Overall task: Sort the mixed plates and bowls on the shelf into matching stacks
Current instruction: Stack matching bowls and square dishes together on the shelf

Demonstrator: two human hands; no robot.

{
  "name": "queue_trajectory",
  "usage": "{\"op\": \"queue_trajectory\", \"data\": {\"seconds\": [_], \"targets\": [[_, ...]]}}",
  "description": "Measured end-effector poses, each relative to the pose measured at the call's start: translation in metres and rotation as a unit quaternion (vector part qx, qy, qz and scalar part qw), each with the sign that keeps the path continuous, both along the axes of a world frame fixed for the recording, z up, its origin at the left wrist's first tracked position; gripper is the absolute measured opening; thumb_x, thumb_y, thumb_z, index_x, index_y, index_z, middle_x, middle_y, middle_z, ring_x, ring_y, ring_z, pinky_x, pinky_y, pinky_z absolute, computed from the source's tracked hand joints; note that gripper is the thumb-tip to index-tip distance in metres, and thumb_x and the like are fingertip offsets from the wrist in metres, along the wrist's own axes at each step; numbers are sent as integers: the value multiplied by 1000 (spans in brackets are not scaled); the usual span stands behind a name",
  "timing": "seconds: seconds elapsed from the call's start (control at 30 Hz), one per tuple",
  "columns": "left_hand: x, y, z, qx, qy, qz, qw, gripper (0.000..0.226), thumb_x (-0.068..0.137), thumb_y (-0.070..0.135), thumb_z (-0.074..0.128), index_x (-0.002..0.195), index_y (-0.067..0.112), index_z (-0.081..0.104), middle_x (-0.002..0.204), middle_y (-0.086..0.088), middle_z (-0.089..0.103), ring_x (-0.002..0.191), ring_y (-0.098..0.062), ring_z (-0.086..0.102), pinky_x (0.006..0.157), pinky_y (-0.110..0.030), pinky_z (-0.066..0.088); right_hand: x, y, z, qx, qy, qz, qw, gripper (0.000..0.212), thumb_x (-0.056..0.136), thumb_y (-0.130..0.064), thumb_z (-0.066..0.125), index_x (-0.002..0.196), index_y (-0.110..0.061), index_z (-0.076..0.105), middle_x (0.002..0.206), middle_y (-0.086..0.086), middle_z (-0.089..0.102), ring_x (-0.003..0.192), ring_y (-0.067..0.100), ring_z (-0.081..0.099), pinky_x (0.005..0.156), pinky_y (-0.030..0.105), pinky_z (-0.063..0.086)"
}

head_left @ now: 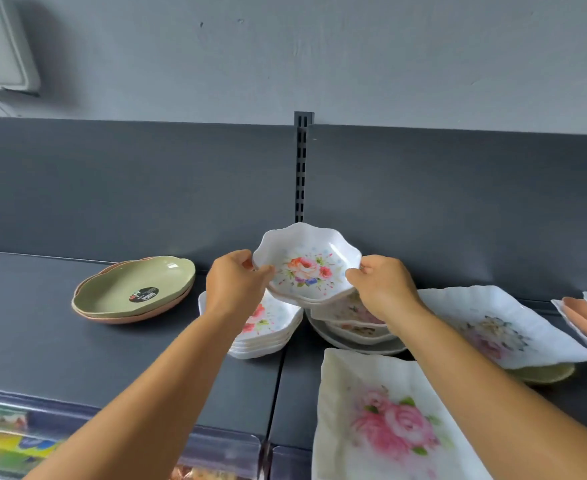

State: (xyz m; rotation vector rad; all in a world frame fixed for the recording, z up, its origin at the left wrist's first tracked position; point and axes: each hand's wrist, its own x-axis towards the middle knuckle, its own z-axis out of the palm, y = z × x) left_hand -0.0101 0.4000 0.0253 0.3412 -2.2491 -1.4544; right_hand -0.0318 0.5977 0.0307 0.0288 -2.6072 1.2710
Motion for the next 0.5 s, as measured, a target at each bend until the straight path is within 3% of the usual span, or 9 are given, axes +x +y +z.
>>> {"op": "queue_trajectory", "data": {"seconds": [0.3, 0.5], "targets": [[27, -59, -19, -18, -47, 47, 998, 11, 73, 11, 59, 63, 7, 56, 59, -6, 47, 58, -22, 35, 55, -27, 27, 8, -63, -12, 85, -39, 58, 994, 28, 89, -24, 57, 68, -11, 43, 64, 0, 43, 60, 19, 40, 48, 28, 26], [30, -67, -29, -41, -82, 54, 994, 11, 77, 9, 55, 67, 7, 52, 58, -5, 36, 56, -23, 26, 47, -26, 21, 14, -78, -15, 164, -74, 47, 982, 36, 91, -23, 51, 61, -14, 33, 60, 0, 38, 52, 15, 33, 45, 27, 23]]}}
